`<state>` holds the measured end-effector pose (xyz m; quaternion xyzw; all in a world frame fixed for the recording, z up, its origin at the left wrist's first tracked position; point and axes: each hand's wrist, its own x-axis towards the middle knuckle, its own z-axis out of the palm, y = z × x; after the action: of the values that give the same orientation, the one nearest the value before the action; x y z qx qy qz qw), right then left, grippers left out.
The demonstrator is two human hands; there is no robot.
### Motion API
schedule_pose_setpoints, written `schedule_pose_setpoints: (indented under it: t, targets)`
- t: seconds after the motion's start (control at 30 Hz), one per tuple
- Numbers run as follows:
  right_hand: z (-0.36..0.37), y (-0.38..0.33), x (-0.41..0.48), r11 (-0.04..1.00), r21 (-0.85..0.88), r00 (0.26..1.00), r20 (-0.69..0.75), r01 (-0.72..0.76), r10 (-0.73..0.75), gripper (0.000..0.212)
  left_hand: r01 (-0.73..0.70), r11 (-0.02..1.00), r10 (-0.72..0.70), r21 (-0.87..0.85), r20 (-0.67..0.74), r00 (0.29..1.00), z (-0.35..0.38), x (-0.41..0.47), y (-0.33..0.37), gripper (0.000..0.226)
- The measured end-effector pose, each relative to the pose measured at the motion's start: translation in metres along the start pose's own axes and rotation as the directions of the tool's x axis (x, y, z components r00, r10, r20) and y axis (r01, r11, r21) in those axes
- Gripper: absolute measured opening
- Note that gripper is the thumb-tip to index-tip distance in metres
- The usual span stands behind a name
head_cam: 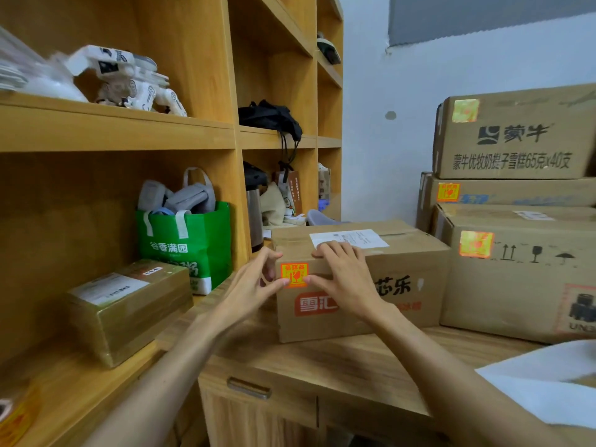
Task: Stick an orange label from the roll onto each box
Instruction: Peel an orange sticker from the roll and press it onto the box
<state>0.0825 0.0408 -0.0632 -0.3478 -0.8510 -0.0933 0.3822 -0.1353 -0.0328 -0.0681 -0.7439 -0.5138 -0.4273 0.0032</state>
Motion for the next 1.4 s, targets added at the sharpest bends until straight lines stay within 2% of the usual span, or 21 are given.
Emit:
schedule_pose_setpoints:
  t: [0.3,0.43,0.5,0.63,0.73,0.87,1.03,1.17,1.33,1.4]
  targets:
    - [-0.035,-0.001,-0.019,0.982,0.181,0.992,0.103,0.046,-0.065,0.043,-0.031,0.997,0.035,0.07,-0.044,0.998,-0.004,-0.029,0.036,0.035]
    - [-0.043,-0.012,-0.027,0.998,0.032,0.991,0.118,0.062,-0.066,0.06,0.069,0.997,-0.07,-0.015,-0.093,0.993,-0.019,-0.02,0.038,0.03]
    - [-0.04,-0.025,-0.027,0.998,-0.04,0.994,0.101,0.05,-0.045,0.07,0.152,0.988,-0.149,0.019,-0.115,0.982,-0.026,-0.003,0.026,0.033]
    - [-0.028,-0.058,-0.02,0.995,-0.096,0.999,0.031,-0.023,0.026,0.076,0.286,0.944,-0.309,0.167,0.136,0.941,-0.026,0.031,-0.005,0.068]
    - [-0.021,-0.07,-0.016,0.984,-0.153,0.996,-0.044,-0.089,0.083,0.08,0.33,0.928,-0.363,0.172,0.216,0.906,-0.026,0.042,-0.011,0.066]
    - [-0.022,-0.075,-0.015,0.974,-0.205,0.994,-0.074,-0.091,0.077,0.079,0.312,0.937,-0.339,0.157,0.197,0.92,-0.035,0.035,-0.004,0.061]
    - [-0.046,-0.067,-0.026,0.981,-0.191,1.0,-0.003,0.01,-0.011,0.06,0.289,0.947,-0.313,0.139,0.205,0.927,-0.05,0.017,0.008,0.058]
    - [-0.081,-0.028,-0.045,0.986,-0.153,0.995,0.086,0.059,-0.047,0.06,0.174,0.983,-0.183,0.061,0.228,0.956,-0.046,0.007,0.017,0.051]
    - [-0.119,0.04,-0.067,0.997,-0.083,0.977,0.214,0.003,0.015,0.08,0.079,0.995,-0.091,0.06,0.232,0.969,-0.018,0.015,0.039,0.047]
    - [-0.13,0.064,-0.071,0.997,-0.074,0.971,0.231,-0.037,0.053,0.067,0.055,0.997,-0.065,0.052,0.215,0.975,-0.002,0.021,0.051,0.045]
